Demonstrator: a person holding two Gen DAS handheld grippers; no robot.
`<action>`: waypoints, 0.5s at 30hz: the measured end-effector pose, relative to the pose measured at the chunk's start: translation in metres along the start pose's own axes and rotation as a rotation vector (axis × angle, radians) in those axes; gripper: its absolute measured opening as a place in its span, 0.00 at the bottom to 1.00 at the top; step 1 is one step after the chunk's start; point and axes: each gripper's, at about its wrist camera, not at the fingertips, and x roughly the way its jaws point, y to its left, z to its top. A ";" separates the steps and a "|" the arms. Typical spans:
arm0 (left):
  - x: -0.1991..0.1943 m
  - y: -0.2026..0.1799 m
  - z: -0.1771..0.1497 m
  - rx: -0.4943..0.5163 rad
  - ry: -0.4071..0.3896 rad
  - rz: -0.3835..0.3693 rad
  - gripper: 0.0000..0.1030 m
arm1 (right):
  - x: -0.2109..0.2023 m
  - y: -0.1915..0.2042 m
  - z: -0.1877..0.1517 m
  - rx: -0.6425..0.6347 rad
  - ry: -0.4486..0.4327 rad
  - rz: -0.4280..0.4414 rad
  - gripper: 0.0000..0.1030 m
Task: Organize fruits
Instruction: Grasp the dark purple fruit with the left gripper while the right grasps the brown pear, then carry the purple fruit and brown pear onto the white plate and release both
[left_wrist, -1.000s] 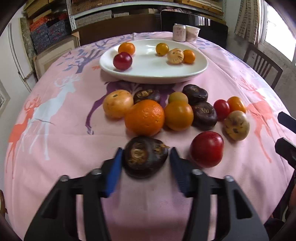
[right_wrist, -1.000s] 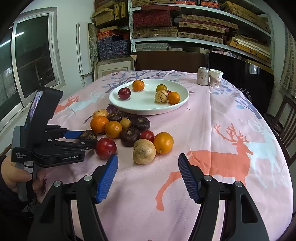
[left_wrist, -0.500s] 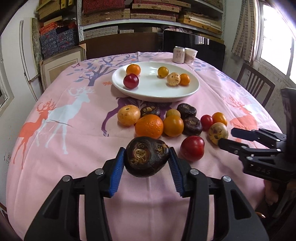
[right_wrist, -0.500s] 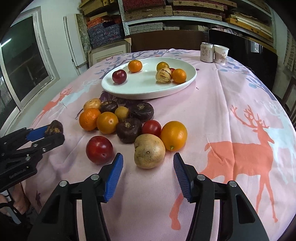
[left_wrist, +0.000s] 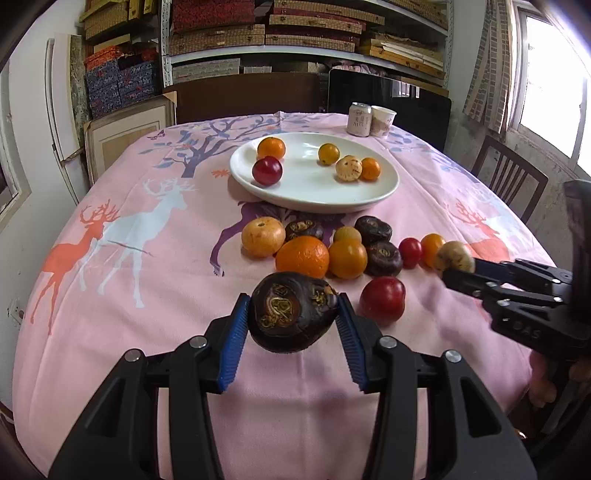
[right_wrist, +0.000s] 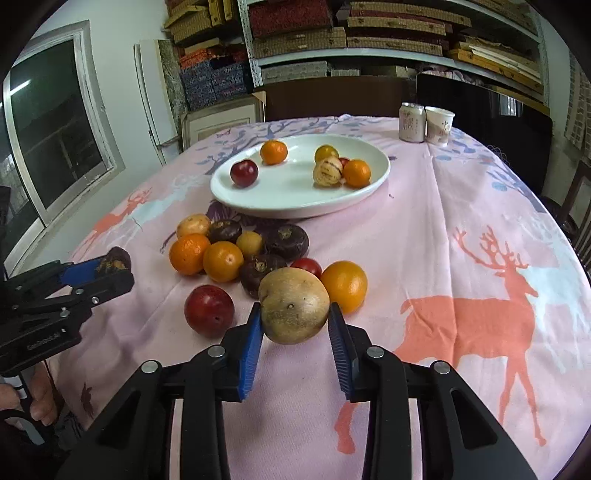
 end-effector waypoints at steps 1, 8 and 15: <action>0.000 -0.001 0.003 0.002 -0.004 0.004 0.45 | -0.007 -0.002 0.004 -0.002 -0.022 -0.006 0.34; 0.004 -0.021 0.042 0.027 -0.058 0.035 0.45 | -0.039 -0.019 0.055 -0.013 -0.138 -0.033 0.34; 0.020 -0.038 0.081 0.049 -0.091 0.047 0.45 | -0.021 -0.028 0.076 -0.010 -0.125 -0.031 0.34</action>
